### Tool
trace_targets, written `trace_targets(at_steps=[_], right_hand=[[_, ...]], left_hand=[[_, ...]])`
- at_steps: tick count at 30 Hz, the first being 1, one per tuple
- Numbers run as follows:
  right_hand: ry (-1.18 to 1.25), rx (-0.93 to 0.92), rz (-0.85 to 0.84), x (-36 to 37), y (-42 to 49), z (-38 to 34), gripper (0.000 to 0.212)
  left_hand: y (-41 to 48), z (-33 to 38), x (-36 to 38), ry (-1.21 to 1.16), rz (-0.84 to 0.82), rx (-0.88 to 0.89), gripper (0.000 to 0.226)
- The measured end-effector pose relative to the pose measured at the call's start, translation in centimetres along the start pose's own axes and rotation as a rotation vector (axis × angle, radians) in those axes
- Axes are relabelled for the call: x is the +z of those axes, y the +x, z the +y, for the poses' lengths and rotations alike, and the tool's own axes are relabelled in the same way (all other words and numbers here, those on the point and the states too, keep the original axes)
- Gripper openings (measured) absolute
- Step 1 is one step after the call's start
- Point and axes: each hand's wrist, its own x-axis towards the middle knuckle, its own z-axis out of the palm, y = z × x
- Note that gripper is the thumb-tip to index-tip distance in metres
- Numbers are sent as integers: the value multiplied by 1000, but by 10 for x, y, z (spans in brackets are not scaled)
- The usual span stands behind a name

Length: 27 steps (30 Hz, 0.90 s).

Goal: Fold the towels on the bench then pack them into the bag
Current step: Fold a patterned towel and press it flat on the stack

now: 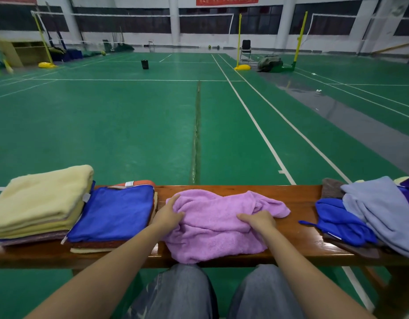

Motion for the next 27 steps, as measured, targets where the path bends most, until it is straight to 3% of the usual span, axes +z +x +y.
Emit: trace_targets(at_steps=[3, 11, 15, 20, 24, 27], right_hand=[[85, -105, 3, -1, -2, 0, 42], [845, -203, -226, -39, -24, -32, 13], [1315, -143, -323, -71, -40, -55, 13], [1445, -238, -394, -111, -51, -72, 5], [1071, -406, -499, -122, -55, -79, 81], [771, -505, -345, -120, -63, -83, 97]], left_hand=[[-1, 3, -3, -151, 16, -20, 56], [2, 26, -33, -518, 112, 35, 57], [-3, 48, -55, -624, 106, 75, 57], [-8, 74, -82, -741, 37, 150, 78], [-10, 86, -99, -751, 24, 238, 77], [-12, 91, -114, -713, 64, 280, 79]])
